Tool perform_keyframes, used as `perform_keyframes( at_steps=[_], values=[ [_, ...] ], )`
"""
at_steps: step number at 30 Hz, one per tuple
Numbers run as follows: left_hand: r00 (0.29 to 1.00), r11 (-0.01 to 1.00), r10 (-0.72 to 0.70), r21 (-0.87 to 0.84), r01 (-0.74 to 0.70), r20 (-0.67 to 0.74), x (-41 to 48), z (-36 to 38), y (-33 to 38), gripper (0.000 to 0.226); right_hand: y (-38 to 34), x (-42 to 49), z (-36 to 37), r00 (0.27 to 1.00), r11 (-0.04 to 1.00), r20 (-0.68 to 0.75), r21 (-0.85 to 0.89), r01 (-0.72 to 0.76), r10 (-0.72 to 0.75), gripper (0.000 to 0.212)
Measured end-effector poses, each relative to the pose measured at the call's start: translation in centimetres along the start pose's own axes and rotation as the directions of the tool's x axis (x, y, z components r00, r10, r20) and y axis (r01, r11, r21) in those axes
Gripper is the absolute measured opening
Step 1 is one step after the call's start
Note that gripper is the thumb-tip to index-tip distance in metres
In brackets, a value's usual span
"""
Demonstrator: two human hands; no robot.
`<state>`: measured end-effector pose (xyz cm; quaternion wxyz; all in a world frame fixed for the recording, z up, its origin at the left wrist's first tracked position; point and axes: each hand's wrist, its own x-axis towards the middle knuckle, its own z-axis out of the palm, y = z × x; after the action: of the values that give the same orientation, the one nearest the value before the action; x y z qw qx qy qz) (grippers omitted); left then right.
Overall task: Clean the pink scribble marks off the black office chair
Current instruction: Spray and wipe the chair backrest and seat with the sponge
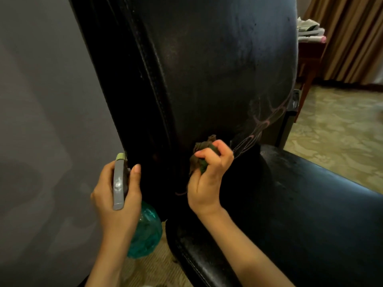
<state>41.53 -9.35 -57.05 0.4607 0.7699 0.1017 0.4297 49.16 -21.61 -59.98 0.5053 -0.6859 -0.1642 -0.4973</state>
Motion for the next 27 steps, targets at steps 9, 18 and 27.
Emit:
perform_keyframes(
  at_steps=[9, 18, 27],
  values=[
    [1.000, 1.000, 0.007, 0.005, -0.007, -0.014, 0.0, 0.3, 0.1, 0.006, 9.8, 6.5, 0.0, 0.954, 0.924, -0.112, -0.240, -0.298, 0.278, 0.030],
    [1.000, 1.000, -0.004, 0.001, 0.004, -0.007, -0.1, 0.0, 0.3, 0.006, -0.6, 0.5, -4.3, 0.985, 0.986, 0.018, 0.002, -0.169, 0.169, 0.026],
    [1.000, 1.000, 0.007, 0.004, -0.007, -0.027, -0.1, 0.1, 0.0, 0.006, 0.2, -2.4, 0.1, 0.999, 0.994, 0.024, 0.103, 0.028, -0.030, 0.032]
  ],
)
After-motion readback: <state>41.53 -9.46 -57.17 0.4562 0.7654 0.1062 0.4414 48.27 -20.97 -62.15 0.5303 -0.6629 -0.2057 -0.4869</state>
